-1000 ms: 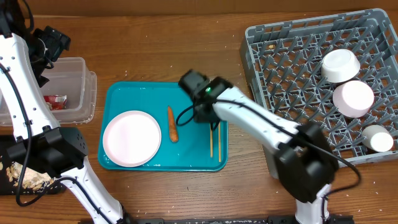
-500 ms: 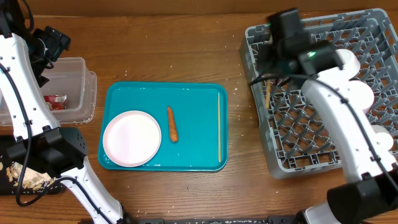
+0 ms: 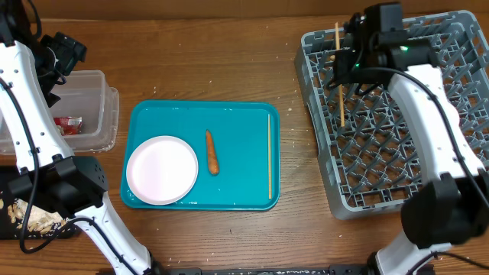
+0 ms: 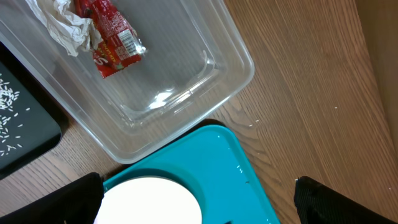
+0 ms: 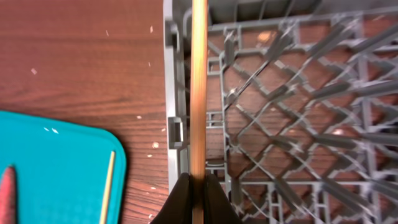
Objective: Sort waste into correct bins and load items into the dishwasher
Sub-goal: 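Carry the chopstick into the rack's left side and release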
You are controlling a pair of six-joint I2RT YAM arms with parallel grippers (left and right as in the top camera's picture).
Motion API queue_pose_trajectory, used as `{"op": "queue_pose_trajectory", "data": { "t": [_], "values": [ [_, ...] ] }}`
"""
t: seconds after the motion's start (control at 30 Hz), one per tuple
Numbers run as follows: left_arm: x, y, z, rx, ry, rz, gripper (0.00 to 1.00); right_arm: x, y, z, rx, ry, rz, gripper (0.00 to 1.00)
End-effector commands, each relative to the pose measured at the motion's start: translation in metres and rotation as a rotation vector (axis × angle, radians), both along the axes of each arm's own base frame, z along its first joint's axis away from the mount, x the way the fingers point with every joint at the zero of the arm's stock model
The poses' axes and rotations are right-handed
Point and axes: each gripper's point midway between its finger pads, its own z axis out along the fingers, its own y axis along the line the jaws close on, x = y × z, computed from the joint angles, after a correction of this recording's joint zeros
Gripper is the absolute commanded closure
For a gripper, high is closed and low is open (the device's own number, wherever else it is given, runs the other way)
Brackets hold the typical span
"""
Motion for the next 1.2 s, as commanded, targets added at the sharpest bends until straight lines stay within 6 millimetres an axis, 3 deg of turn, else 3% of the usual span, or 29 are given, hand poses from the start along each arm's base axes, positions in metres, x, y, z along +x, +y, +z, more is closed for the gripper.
{"op": "queue_pose_trajectory", "data": {
  "t": [0.0,0.17,0.3,0.33,0.37,0.47,0.53,0.8,1.03,1.17],
  "values": [
    [0.002,-0.003,0.000,-0.006,-0.002,0.006,0.00,0.003,0.005,-0.026,0.000,0.050,0.036,0.96],
    [0.002,-0.003,0.000,-0.006,-0.002,0.006,0.00,0.004,0.005,-0.051,-0.008,0.106,0.039,0.96],
    [0.002,-0.003,0.000,-0.006,-0.002,0.006,0.00,0.004,0.005,-0.056,-0.012,0.117,0.038,0.93],
    [0.002,-0.003,0.000,-0.006,-0.002,0.006,0.00,0.003,0.004,-0.056,-0.012,0.120,0.038,0.87],
    [0.002,-0.003,0.000,-0.006,-0.002,0.006,0.00,0.003,0.004,-0.056,-0.012,0.122,0.037,0.75],
    [0.002,-0.003,0.000,-0.006,-0.002,0.006,0.00,-0.001,0.004,-0.058,-0.013,0.141,0.037,0.31],
    [0.002,-0.003,0.000,-0.006,-0.002,0.006,0.00,-0.005,0.003,-0.059,-0.015,0.158,0.037,0.19],
    [0.002,-0.003,0.000,-0.006,-0.002,0.006,0.00,-0.034,0.004,-0.057,0.039,0.295,-0.083,0.17],
    [0.002,-0.003,0.000,-0.006,-0.002,0.006,0.00,-0.081,0.020,-0.054,0.121,0.482,-0.045,0.22],
    [0.002,-0.003,0.000,-0.005,-0.003,0.006,0.00,-0.089,0.023,-0.060,0.090,0.505,-0.011,0.22]
  ]
}}
